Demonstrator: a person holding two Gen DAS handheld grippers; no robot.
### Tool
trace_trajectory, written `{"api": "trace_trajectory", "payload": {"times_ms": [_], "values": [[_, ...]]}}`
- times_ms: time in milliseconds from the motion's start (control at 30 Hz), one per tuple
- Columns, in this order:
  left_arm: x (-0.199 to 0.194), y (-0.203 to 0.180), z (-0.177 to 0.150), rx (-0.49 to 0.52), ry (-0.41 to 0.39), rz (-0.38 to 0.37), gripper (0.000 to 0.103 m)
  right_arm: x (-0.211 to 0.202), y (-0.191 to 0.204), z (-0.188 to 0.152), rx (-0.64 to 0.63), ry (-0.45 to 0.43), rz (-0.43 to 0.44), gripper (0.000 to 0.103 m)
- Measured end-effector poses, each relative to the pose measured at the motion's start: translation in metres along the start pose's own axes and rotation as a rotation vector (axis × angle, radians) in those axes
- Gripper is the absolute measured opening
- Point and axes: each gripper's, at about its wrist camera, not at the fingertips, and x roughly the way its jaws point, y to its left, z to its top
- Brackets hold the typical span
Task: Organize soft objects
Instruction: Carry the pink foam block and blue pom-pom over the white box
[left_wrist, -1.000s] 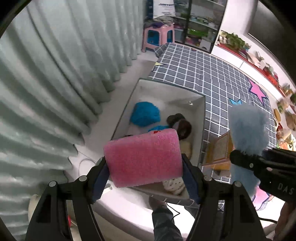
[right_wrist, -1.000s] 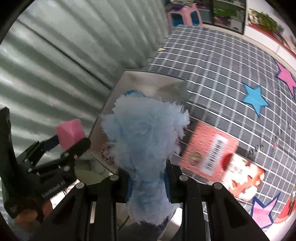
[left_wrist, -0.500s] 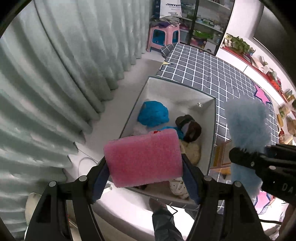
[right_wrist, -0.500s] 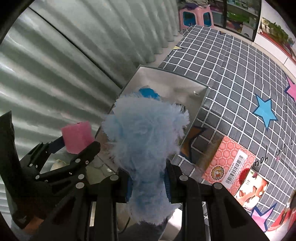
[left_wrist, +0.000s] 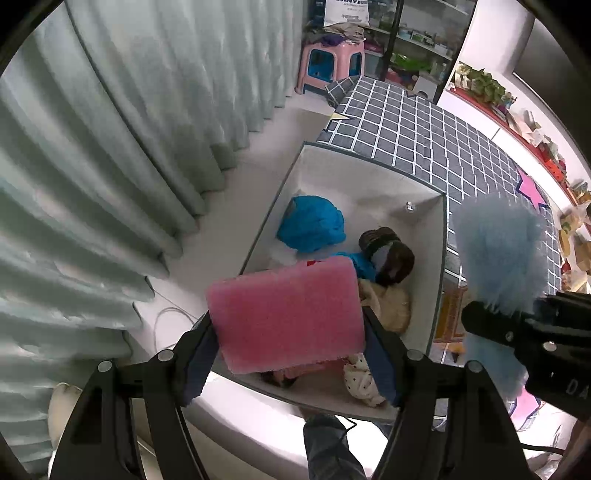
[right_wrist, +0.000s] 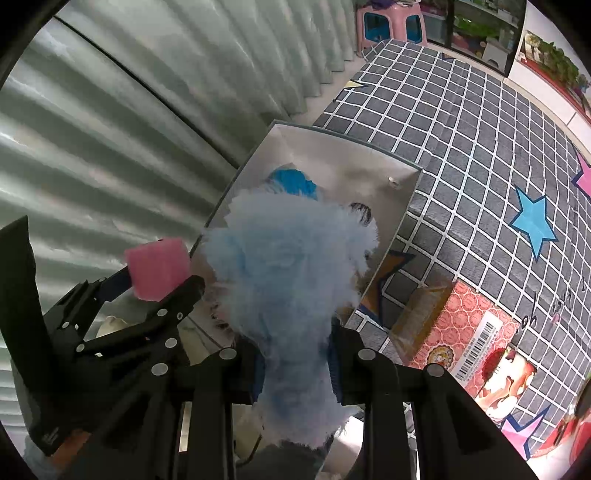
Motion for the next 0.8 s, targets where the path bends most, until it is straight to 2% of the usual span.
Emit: {"api": "trace_trajectory", "payload": {"times_ms": [400,800], "values": [[0.022,0.002,0.018,0.002,0.027,0.008,0.075,0.015,-0.005,0.018,0.012,0.027,0.007,0.029],[0.05,-0.004,0.048,0.001,0.042,0.023,0.075,0.036,-0.018,0.056,0.042,0.024,0.013,0.029]]}}
